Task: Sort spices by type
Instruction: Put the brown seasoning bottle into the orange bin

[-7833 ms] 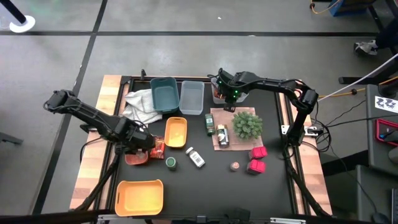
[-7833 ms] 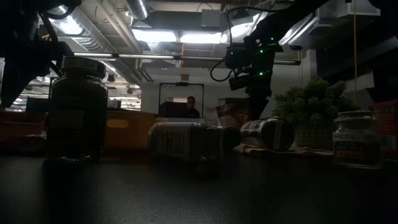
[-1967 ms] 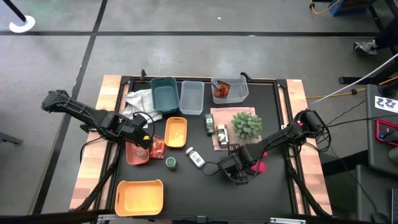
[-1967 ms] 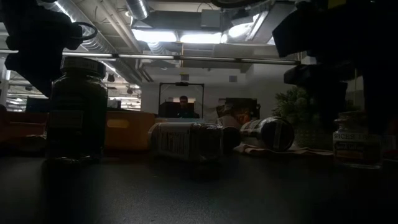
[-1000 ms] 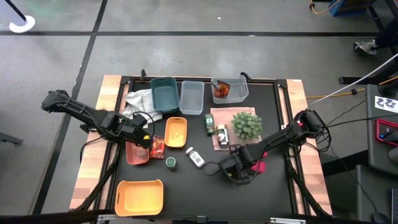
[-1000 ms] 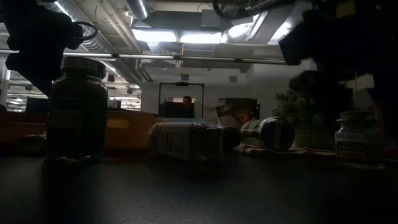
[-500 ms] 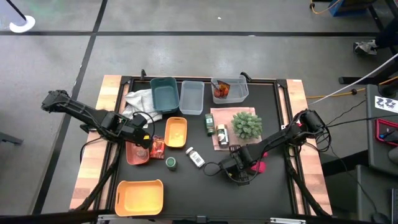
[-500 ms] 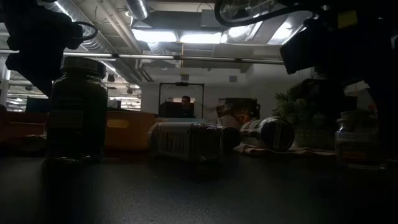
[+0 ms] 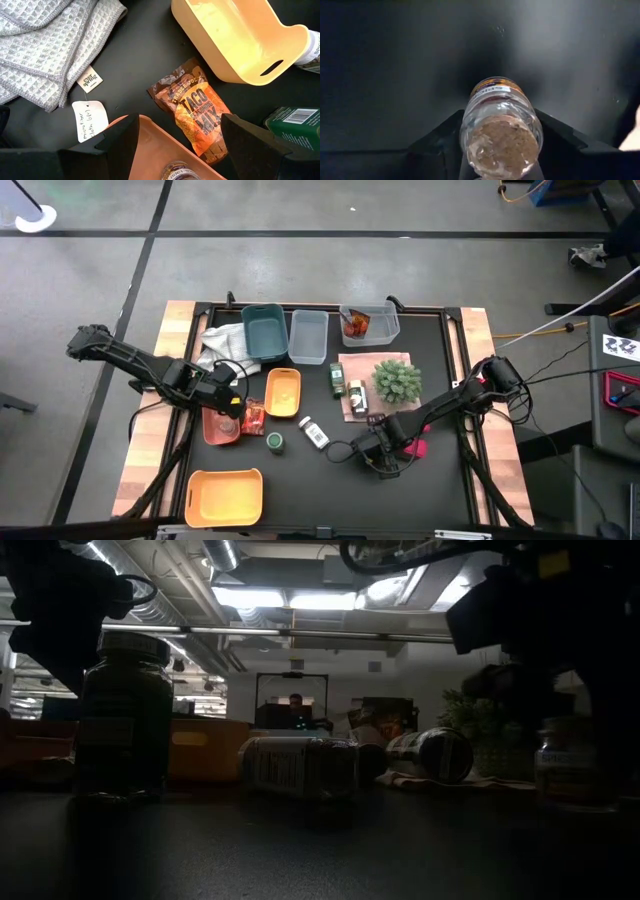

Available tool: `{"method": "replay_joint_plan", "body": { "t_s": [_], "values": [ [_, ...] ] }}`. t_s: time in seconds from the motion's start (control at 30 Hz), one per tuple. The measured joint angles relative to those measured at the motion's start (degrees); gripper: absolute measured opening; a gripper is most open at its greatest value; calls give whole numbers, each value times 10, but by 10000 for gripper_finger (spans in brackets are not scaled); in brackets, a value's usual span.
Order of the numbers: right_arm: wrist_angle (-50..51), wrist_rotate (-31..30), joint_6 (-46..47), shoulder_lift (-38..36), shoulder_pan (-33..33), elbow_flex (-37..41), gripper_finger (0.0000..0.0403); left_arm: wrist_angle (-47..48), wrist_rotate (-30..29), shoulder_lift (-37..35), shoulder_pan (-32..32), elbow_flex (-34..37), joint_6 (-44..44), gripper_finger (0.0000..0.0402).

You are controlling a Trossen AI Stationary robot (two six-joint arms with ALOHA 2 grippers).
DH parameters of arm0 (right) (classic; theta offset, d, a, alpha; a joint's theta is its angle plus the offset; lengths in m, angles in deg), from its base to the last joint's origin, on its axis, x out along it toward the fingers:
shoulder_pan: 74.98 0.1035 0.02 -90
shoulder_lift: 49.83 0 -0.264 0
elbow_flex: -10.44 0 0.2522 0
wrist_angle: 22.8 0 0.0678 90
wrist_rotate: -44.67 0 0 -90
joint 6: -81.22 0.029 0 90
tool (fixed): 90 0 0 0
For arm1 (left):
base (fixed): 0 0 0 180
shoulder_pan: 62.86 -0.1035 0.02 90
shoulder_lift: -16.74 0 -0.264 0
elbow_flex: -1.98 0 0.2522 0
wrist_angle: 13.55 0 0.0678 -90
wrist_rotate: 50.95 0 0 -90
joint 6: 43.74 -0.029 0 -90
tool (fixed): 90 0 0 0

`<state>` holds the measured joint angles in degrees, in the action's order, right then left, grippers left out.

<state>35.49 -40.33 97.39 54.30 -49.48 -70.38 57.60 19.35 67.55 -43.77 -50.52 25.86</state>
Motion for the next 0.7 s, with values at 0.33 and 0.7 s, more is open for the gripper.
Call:
{"method": "replay_joint_plan", "body": {
  "t_s": [0.33,0.7],
  "values": [
    [-7,3,-34,0,-17,-23,194,0,0,0,0,0,0,263],
    [76,0,-156,0,-91,-129,202,-1,-4,0,0,0,-8,263]
  ]
}}
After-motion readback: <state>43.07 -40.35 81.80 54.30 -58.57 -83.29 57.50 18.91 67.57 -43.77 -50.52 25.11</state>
